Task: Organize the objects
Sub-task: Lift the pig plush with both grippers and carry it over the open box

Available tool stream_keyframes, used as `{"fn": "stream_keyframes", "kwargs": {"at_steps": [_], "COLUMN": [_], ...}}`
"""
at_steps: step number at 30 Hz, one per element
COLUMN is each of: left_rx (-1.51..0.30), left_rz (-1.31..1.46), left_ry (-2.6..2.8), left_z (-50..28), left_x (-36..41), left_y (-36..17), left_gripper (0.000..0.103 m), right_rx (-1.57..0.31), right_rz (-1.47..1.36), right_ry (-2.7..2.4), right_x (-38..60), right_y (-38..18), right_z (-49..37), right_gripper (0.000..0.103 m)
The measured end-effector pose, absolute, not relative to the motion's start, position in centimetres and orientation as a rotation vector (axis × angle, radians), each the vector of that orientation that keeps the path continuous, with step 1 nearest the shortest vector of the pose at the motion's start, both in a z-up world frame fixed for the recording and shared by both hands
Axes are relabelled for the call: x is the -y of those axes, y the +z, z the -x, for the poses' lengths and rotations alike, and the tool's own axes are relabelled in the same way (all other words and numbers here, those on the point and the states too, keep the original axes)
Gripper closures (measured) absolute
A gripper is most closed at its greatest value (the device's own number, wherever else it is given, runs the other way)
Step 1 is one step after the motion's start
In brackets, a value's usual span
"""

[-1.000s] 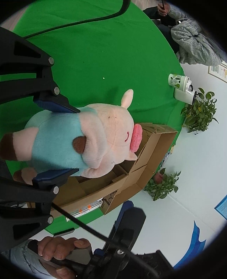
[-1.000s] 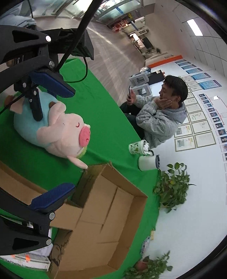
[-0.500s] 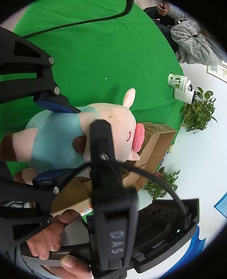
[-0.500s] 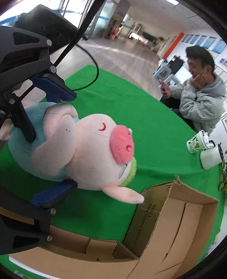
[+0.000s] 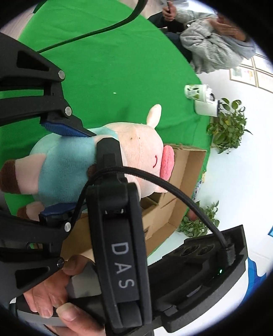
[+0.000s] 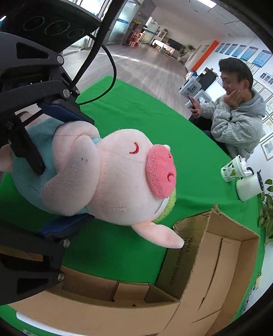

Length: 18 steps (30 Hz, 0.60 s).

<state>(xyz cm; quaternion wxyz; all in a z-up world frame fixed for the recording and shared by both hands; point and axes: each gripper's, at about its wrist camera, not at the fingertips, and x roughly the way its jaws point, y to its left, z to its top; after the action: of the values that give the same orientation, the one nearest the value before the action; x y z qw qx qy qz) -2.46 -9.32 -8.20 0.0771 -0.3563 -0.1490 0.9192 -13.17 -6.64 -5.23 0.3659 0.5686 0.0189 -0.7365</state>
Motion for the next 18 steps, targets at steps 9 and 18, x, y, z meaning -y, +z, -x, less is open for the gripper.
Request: {"fn": "stream_keyframes", "kwargs": {"at_steps": [9, 18], "left_rx": [0.307, 0.248], "left_rz": [0.877, 0.785], "left_ry": [2.819, 2.807], "left_z": [3.7, 5.6], "left_x": [8.3, 7.6], "left_y": [-3.5, -1.3], "left_gripper": [0.051, 0.051], "right_rx": [-0.02, 0.014], "right_rz": [-1.25, -1.163], "right_ry": [-2.018, -2.098], "right_x": [4.0, 3.1], "right_y": [0.5, 5.4], "right_z": [12.9, 14.8], "right_gripper": [0.03, 0.029]}}
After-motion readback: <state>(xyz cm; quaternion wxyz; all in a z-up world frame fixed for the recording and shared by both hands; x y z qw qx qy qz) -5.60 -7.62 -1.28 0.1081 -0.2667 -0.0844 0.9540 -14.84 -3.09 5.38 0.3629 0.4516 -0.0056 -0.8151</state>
